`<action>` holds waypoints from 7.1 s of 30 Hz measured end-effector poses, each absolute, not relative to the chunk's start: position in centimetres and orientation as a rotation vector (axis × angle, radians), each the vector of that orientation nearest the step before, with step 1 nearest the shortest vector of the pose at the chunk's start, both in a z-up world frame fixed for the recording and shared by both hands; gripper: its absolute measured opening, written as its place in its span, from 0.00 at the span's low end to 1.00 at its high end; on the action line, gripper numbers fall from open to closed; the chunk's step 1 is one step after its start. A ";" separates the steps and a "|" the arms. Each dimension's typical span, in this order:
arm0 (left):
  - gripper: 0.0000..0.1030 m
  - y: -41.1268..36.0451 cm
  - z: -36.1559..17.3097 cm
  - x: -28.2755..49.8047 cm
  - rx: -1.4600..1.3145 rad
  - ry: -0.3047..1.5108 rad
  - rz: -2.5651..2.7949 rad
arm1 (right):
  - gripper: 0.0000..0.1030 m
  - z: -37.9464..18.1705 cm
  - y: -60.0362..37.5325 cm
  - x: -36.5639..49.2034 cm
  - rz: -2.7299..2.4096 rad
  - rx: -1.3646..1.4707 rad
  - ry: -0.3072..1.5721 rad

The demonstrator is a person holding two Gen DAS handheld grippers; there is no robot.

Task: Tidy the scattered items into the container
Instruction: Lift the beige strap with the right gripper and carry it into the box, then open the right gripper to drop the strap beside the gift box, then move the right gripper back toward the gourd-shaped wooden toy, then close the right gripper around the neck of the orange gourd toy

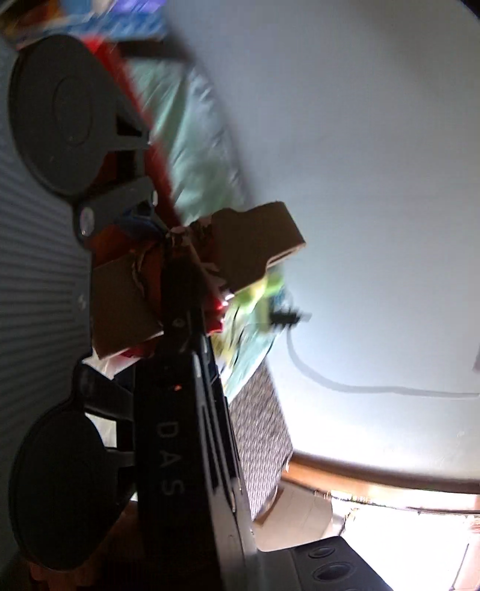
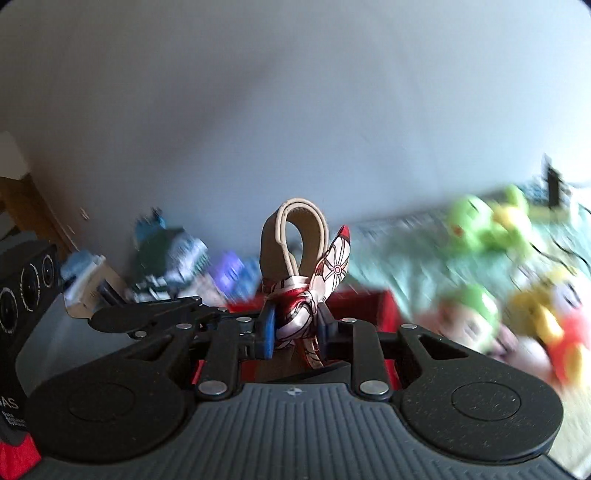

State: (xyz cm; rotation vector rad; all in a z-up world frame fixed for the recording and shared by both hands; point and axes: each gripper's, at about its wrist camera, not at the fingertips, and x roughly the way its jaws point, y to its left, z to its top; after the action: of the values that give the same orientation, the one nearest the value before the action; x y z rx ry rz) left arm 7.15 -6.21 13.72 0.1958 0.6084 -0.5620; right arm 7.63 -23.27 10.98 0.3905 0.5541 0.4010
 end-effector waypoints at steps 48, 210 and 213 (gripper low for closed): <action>0.65 -1.9 -7.1 23.5 0.158 1.475 -0.601 | 0.19 -4.3 -15.4 19.8 0.300 0.477 1.150; 0.93 -5.6 -7.0 2.8 -0.016 1.008 -0.424 | 0.31 -7.1 -18.0 7.2 0.597 0.446 1.183; 0.93 -5.9 -7.0 2.7 -0.007 1.003 -0.486 | 0.31 -7.1 -18.5 7.0 0.591 0.414 1.192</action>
State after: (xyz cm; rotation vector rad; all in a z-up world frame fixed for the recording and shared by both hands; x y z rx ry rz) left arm 2.67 -5.93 -6.97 -0.0070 1.0034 -0.4861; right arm 7.01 -18.52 -7.13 0.4144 1.1916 0.5909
